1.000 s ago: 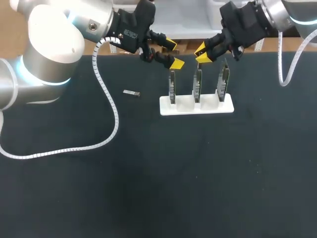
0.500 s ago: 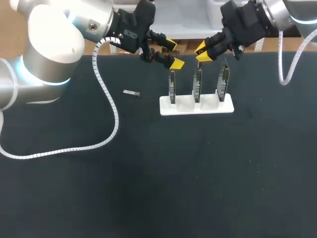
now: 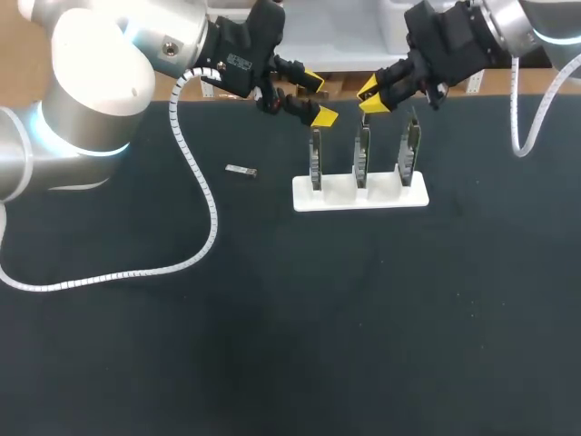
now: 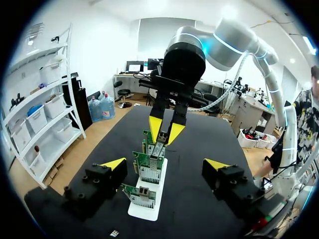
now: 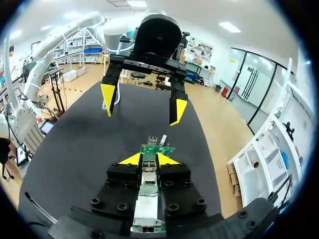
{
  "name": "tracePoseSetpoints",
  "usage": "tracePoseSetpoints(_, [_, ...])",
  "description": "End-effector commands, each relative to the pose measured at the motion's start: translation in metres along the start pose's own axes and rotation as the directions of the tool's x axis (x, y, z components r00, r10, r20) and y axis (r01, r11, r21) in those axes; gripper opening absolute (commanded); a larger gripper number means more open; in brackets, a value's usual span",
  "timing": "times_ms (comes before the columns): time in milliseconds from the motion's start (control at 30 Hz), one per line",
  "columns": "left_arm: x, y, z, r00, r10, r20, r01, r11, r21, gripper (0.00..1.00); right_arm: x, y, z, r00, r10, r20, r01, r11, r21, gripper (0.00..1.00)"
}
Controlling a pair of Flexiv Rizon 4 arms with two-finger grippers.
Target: Pick up the optical module with the left hand, and insert it into the network port with the right hand.
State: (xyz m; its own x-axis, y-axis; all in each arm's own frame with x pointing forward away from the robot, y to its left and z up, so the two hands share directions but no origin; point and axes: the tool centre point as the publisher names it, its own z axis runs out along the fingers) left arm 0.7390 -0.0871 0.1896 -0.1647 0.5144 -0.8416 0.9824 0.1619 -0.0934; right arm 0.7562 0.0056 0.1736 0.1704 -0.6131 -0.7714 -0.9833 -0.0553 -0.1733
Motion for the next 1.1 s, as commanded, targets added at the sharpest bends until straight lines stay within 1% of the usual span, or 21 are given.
tracePoseSetpoints(33, [-0.001, -0.0006, 0.0, 1.0, -0.003, -0.006, 0.003, 1.0, -0.003, 1.0, 0.0001, 0.0045, -0.0014, 1.0, 0.002, 0.001, -0.002, 1.0, 0.006, 0.0])
tracePoseSetpoints(467, [-0.001, -0.0006, 0.0, 1.0, -0.003, -0.006, 0.003, 1.0, -0.003, 1.0, 0.0064, 0.0055, 0.0042, 1.0, 0.021, -0.006, -0.021, 1.0, -0.015, 0.0])
tracePoseSetpoints(667, [-0.001, -0.0006, 0.0, 1.0, -0.003, -0.006, 0.003, 1.0, -0.003, 1.0, 0.0006, 0.0043, 0.0025, 1.0, 0.009, 0.005, -0.008, 1.0, -0.012, 0.0])
tracePoseSetpoints(1100, [-0.001, -0.0006, 0.0, 1.0, -0.003, -0.006, 0.003, 1.0, -0.003, 1.0, 0.002, 0.0035, 0.0057, 1.0, 0.008, -0.001, -0.008, 1.0, -0.015, 0.0])
